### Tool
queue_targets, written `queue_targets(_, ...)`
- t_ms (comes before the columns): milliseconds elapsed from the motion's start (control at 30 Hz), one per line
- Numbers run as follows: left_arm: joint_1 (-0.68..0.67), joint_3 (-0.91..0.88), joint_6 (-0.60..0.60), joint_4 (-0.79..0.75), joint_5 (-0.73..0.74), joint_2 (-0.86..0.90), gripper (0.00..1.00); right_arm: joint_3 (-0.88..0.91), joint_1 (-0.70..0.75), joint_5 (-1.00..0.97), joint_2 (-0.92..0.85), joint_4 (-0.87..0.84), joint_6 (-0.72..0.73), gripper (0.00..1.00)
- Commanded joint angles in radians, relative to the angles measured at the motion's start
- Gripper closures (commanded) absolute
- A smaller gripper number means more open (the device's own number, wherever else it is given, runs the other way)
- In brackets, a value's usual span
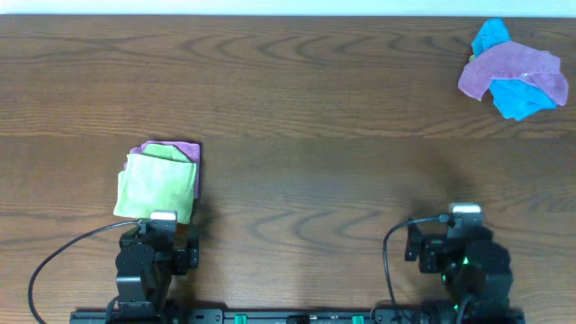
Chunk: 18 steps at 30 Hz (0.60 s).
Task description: Fold the cloth
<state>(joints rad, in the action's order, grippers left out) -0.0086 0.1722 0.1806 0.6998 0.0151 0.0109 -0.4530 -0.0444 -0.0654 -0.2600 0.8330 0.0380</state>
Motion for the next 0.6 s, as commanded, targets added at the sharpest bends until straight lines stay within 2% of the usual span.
queue_targets(0, 0.003, -0.013, -0.005, 0.006, 0.000, -0.007, 0.05, -0.110, 0.027, -0.045, -0.134, -0.025, 0.063, 0.01)
queue_targets(133, 0.003, -0.013, -0.005, 0.006, 0.000, -0.008, 0.05, -0.259, 0.091, -0.092, -0.355, -0.062, 0.129, 0.01)
queue_targets(567, 0.003, -0.013, -0.005, 0.006, 0.000, -0.008, 0.05, -0.668, 0.287, -0.087, -0.941, -0.149, 0.141, 0.01)
